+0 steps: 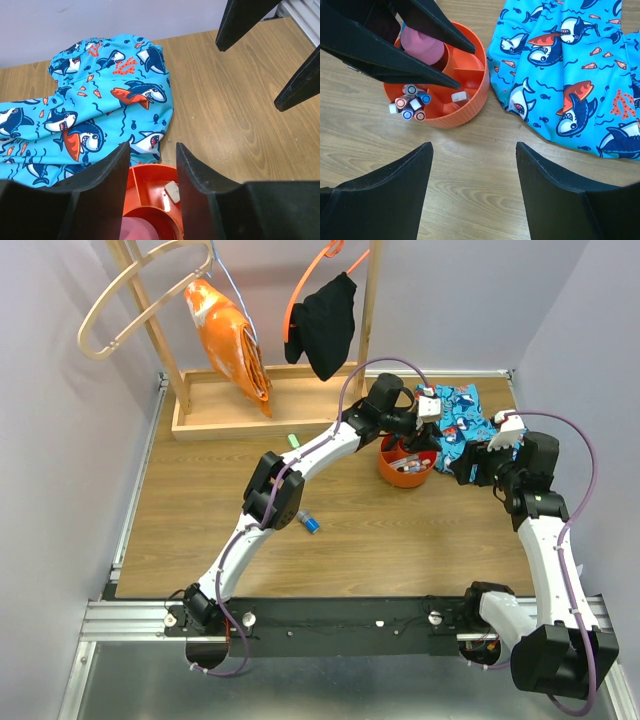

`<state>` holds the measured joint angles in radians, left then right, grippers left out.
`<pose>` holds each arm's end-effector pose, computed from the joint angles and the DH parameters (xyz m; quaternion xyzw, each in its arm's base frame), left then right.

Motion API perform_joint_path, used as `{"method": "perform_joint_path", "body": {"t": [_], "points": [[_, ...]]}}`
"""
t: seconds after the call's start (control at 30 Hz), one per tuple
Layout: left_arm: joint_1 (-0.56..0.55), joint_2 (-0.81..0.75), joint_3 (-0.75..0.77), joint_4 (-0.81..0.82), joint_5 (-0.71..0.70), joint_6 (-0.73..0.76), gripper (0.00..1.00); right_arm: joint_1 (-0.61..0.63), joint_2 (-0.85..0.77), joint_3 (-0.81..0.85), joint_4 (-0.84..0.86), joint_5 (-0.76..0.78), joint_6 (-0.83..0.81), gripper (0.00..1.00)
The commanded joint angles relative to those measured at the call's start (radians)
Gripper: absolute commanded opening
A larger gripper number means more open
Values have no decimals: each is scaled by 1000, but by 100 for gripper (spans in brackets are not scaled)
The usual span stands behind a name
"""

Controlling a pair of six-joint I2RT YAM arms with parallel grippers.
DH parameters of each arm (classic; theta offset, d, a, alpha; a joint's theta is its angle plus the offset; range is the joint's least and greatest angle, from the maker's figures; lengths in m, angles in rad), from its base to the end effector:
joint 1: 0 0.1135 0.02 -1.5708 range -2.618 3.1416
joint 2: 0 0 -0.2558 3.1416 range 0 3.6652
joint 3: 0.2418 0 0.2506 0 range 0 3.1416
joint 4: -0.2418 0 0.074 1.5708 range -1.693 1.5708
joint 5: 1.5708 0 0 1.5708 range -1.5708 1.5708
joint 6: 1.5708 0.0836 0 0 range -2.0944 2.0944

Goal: Sort the stationery into containers
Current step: Place the stationery in the storage box, then pick up the stationery from the center of the board.

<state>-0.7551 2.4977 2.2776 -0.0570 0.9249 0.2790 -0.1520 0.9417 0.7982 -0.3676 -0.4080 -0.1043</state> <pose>0.3873 -0.4562 0.2385 0.5868 0.4879 -0.4732 0.4402 0.2525 -0.0051 0.2712 -0.0822 0.8472 0.1101 0.5132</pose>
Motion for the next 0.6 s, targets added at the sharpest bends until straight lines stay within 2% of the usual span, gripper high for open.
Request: {"method": "perform_joint_path", "body": {"t": [0.0, 0.1, 0.2, 0.27, 0.3, 0.33, 0.4, 0.43, 0.5, 0.53, 0.57], "points": [[-3, -40, 14, -4, -23, -9, 54, -8, -6, -11, 25, 0, 14, 75], [7, -127, -9, -1, -38, 0, 58, -9, -7, -8, 21, 0, 12, 75], [39, -268, -110, -32, -32, 47, 59, -9, -14, -7, 15, 1, 6, 75], [81, -372, -182, -171, 24, 128, 59, -9, -20, -7, 10, 1, 0, 75], [100, -407, -205, -237, 41, 243, 59, -9, -21, -10, 9, 0, -6, 75], [115, -436, -239, -397, 51, 318, 60, -9, -26, -13, 9, 0, -8, 75], [172, -493, -254, -579, 63, 460, 62, -9, -35, -25, 12, -5, -9, 75], [190, -500, -250, -751, 51, 591, 63, -9, -37, -28, 15, -6, -8, 75], [252, -490, -224, -930, 16, 745, 63, -9, -41, -40, 18, -17, -5, 75], [273, -478, -177, -1122, -1, 914, 63, -9, -41, -42, 18, -21, -3, 75], [289, -443, -149, -1214, -24, 1015, 63, -9, -41, -44, 18, -25, -3, 75]]}}
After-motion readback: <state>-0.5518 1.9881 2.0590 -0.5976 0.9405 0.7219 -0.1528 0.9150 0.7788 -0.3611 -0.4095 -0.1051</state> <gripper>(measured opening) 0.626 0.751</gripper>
